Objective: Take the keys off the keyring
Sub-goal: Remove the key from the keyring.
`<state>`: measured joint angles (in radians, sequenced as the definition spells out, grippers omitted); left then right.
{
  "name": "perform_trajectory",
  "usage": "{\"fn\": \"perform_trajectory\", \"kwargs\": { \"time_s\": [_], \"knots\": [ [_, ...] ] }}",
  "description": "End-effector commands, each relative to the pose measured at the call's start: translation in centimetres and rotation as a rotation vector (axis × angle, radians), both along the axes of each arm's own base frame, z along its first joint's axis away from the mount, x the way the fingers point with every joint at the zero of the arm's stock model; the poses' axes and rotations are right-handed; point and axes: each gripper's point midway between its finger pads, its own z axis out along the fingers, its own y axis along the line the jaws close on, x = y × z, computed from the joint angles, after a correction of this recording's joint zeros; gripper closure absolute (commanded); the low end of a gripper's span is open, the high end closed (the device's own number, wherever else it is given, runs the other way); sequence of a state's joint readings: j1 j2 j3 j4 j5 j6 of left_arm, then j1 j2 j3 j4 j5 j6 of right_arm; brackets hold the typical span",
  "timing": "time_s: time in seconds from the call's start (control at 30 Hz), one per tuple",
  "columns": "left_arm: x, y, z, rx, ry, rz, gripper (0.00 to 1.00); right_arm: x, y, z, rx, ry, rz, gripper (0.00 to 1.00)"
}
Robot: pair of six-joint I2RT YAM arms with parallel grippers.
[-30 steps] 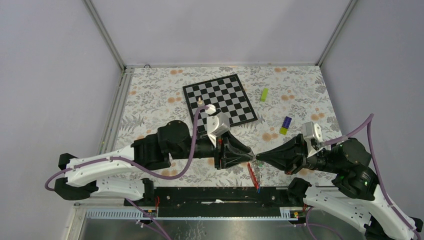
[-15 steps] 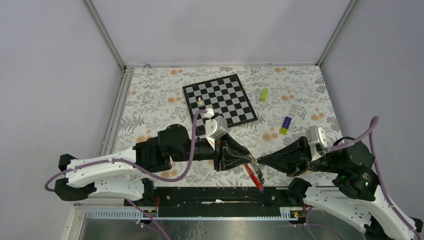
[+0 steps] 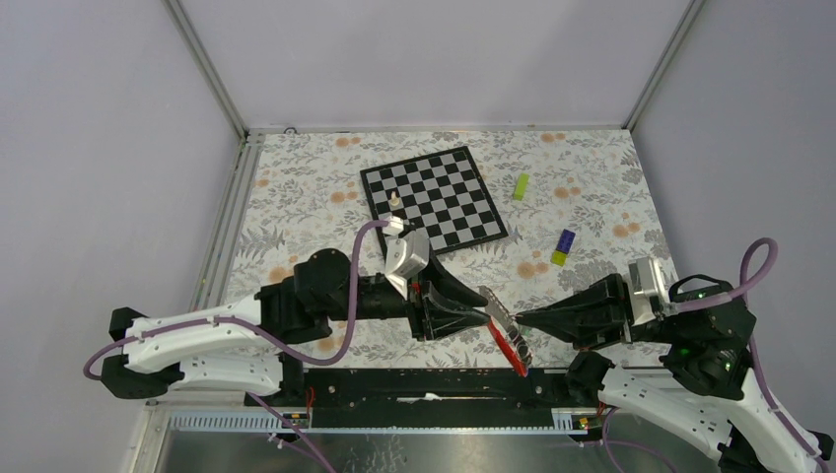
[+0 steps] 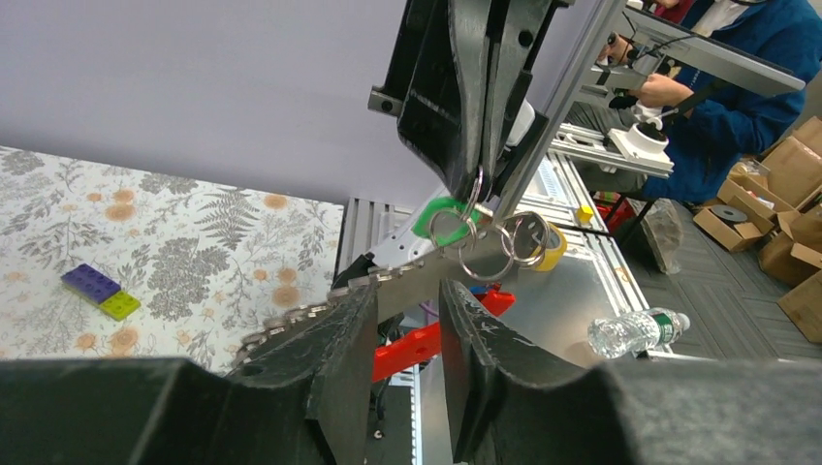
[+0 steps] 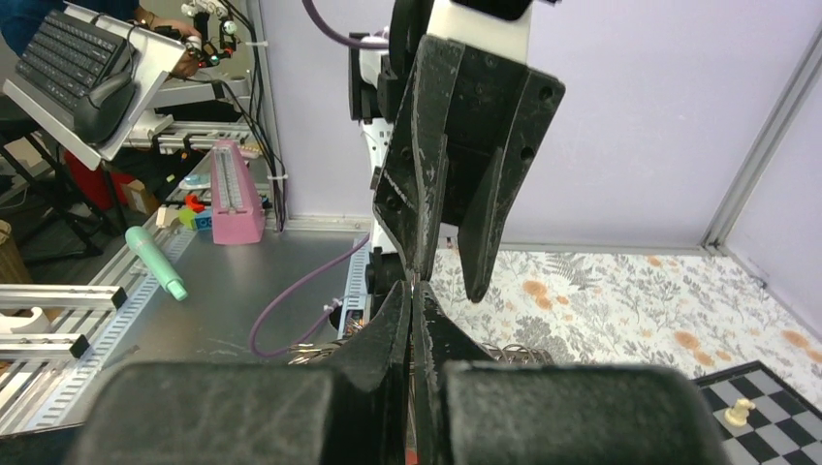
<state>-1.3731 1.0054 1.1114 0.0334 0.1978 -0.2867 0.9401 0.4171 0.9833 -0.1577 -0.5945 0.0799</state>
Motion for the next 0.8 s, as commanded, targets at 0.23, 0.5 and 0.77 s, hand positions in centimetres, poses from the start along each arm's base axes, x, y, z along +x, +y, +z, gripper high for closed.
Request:
{"fn": "perform_trajectory", "kwargs": {
  "time_s": [0.23, 0.5, 0.77],
  "knots": [
    [-0.8, 0.8, 3.2, -0.167, -0.066, -0.040, 0.63, -1.0, -1.1, 2.7, 0.129, -0.081, 0.011, 1.00],
    [-1.5, 0.1, 3.6, -0.236, -0.073, -0.082, 0.60, 0.0, -1.0, 3.7, 0.193, -0.048, -0.033, 1.00],
    [-0.2, 1.8, 4.6, -0.408, -0.183, 0.030, 0.46, 0.5, -1.4, 4.7, 0.291, -0.019, -0.051, 1.00]
  ]
}}
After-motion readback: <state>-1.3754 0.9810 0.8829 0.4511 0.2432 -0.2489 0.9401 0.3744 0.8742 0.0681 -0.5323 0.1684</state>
